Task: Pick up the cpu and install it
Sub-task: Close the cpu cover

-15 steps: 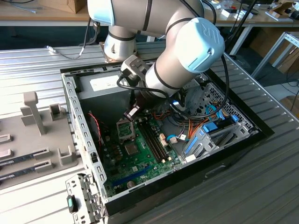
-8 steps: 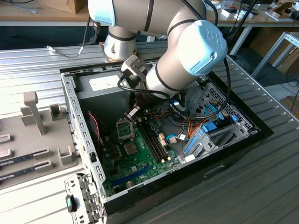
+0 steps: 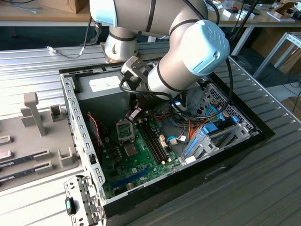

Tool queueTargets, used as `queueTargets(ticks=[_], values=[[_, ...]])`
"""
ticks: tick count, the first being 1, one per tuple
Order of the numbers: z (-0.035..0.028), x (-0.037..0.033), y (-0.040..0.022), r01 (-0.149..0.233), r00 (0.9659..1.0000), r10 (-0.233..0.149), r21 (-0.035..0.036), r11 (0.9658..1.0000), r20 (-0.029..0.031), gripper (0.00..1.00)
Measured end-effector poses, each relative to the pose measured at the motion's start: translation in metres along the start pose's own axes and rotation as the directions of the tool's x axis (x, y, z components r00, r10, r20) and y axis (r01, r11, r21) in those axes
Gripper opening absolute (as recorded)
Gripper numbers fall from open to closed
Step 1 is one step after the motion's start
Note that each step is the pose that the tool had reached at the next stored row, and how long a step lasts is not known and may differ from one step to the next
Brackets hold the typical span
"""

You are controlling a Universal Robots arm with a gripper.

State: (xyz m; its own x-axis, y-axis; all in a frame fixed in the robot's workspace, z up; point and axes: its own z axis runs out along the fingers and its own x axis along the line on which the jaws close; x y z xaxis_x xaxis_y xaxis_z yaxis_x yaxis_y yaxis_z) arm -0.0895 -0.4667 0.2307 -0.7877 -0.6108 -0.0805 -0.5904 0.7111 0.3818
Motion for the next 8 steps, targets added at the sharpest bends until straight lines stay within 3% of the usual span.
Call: queueTargets(ticks=[8], values=[[-0.0049,0.0001,0.0002,0.007,1.0000,-0.007,-0.0070,1.0000,0.0020,0.11]])
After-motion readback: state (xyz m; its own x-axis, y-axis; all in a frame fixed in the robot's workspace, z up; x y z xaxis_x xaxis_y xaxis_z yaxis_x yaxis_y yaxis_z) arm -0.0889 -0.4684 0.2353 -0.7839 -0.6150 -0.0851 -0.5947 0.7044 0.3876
